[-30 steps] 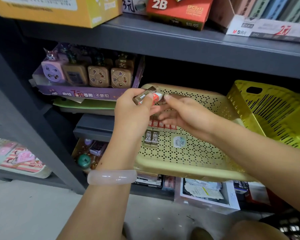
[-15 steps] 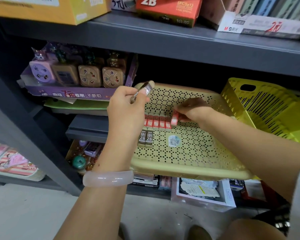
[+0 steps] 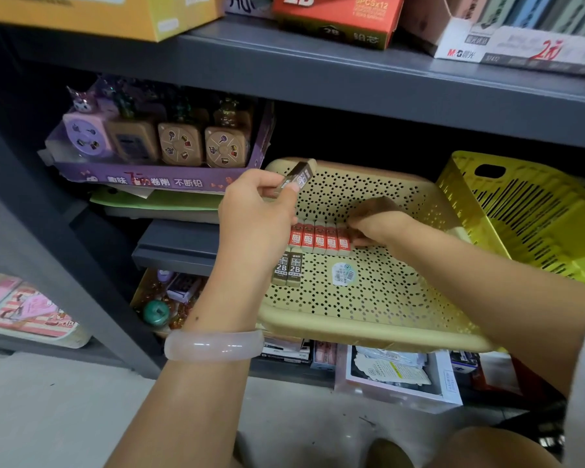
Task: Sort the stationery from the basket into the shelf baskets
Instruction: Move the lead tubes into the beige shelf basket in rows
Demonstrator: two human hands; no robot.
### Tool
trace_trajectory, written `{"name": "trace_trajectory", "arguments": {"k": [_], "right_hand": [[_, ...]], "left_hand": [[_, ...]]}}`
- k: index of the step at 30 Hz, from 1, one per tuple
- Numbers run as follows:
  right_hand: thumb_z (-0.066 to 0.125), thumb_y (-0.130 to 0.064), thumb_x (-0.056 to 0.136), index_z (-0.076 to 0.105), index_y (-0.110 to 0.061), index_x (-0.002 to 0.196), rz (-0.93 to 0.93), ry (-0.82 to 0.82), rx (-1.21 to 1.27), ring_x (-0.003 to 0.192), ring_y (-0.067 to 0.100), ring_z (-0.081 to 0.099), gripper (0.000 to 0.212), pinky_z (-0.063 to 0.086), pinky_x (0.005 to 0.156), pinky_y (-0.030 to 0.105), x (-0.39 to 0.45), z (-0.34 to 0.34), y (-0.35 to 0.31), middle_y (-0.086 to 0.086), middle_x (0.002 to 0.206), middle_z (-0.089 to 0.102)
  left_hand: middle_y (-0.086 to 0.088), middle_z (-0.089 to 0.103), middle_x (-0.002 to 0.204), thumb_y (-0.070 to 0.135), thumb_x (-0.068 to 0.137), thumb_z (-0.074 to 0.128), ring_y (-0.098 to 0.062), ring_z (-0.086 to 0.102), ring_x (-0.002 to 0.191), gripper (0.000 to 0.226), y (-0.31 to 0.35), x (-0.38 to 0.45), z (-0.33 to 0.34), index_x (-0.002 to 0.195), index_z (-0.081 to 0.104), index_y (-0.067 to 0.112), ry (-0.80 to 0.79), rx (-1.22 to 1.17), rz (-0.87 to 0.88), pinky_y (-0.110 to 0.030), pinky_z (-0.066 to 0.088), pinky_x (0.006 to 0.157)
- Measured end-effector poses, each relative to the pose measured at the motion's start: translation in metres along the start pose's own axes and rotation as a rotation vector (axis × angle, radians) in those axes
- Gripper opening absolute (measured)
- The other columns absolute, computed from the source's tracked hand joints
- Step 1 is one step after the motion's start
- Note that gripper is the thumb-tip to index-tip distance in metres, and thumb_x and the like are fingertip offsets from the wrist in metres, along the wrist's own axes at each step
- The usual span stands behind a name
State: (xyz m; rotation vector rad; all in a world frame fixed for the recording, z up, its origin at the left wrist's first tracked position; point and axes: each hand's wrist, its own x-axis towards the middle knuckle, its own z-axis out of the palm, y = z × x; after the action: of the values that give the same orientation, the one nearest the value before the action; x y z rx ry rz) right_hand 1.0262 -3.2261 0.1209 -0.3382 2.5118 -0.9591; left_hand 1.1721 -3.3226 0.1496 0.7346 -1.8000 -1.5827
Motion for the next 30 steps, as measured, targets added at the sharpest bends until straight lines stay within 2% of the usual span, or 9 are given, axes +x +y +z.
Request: {"name": "trace_trajectory", "arguments": {"k": [2,4,6,11,15,17,19,23,30], "right_hand": [[0.053,-0.019,0.093,0.062,-0.008,0.108,-0.102,0.026,0.160,0.066,0.010,0.065,0.020,0.057,0.069,0.023,-0.009,-0.004,-0.008,0.010,0.101,0.067],[0.054,-0.025,0.093,0.063,-0.018,0.096,-0.234,-0.133,0.542,0.071,0.010,0.065,0.012,0.055,0.062,0.020,-0.022,-0.004,-0.018,0.001,0.091,0.068],[0.052,-0.022,0.094,0.065,-0.017,0.092,-0.335,-0.257,0.771,0.071,0.006,0.067,0.014,0.053,0.063,0.017,-0.031,-0.004,-0.026,-0.005,0.081,0.070],[0.054,-0.014,0.092,0.063,-0.011,0.081,-0.344,-0.288,0.980,0.063,0.005,0.066,0.014,0.053,0.061,0.015,-0.036,-0.003,-0.034,-0.003,0.068,0.070],[0.056,-0.006,0.089,0.061,-0.010,0.079,-0.350,-0.223,0.845,0.059,0.003,0.064,0.012,0.052,0.057,0.012,-0.035,0.002,-0.027,-0.002,0.065,0.069],[0.058,-0.008,0.088,0.061,-0.011,0.080,-0.336,-0.115,0.603,0.051,0.002,0.058,0.009,0.050,0.052,0.013,-0.031,0.002,-0.022,0.002,0.064,0.065],[0.061,-0.009,0.087,0.063,-0.009,0.082,-0.270,-0.108,0.322,0.049,0.007,0.055,0.005,0.049,0.051,0.016,-0.028,0.003,-0.016,0.003,0.063,0.062],[0.060,-0.011,0.087,0.062,-0.005,0.087,-0.148,-0.241,0.100,0.054,0.008,0.057,0.006,0.054,0.058,0.018,-0.029,0.019,-0.008,0.006,0.070,0.064],[0.058,-0.003,0.088,0.064,-0.008,0.075,-0.181,-0.226,0.063,0.071,0.016,0.065,0.015,0.058,0.065,0.021,-0.033,0.022,-0.008,0.010,0.093,0.062]], "left_hand": [[0.001,0.060,0.086,0.015,0.089,0.058,0.002,0.061,0.051,0.009,0.000,-0.001,0.000,0.086,0.056,0.023,-0.030,-0.017,-0.011,-0.023,0.055,0.066],[0.003,0.059,0.081,0.012,0.089,0.057,0.000,0.063,0.053,0.011,-0.001,-0.001,0.001,0.084,0.057,0.022,-0.048,-0.035,-0.028,-0.028,0.058,0.069],[0.001,0.059,0.079,0.009,0.090,0.056,-0.002,0.064,0.054,0.008,0.000,-0.001,0.002,0.087,0.058,0.017,-0.049,-0.058,-0.035,-0.029,0.058,0.069],[-0.003,0.059,0.079,0.008,0.089,0.057,-0.006,0.066,0.057,0.009,0.001,-0.002,0.002,0.085,0.054,0.015,-0.007,-0.097,-0.023,-0.019,0.056,0.062],[0.002,0.061,0.082,0.017,0.088,0.058,-0.016,0.066,0.078,0.007,0.001,-0.001,0.000,0.082,0.057,0.019,-0.013,0.129,0.067,-0.029,0.053,0.077],[0.004,0.063,0.085,0.021,0.088,0.057,-0.014,0.060,0.087,0.007,0.000,0.000,-0.002,0.082,0.058,0.021,0.023,0.284,0.172,-0.025,0.046,0.079],[0.003,0.063,0.090,0.020,0.089,0.054,-0.013,0.057,0.092,0.007,0.001,0.002,-0.006,0.084,0.059,0.020,0.045,0.295,0.200,-0.028,0.044,0.084],[0.013,0.058,0.080,0.016,0.089,0.052,-0.008,0.056,0.086,0.010,0.000,0.004,-0.008,0.083,0.058,0.021,0.058,0.249,0.168,-0.027,0.045,0.083],[0.016,0.056,0.074,0.014,0.088,0.051,0.004,0.052,0.073,0.023,-0.001,0.005,-0.007,0.072,0.052,0.030,0.042,0.202,0.155,-0.020,0.041,0.075]]}}
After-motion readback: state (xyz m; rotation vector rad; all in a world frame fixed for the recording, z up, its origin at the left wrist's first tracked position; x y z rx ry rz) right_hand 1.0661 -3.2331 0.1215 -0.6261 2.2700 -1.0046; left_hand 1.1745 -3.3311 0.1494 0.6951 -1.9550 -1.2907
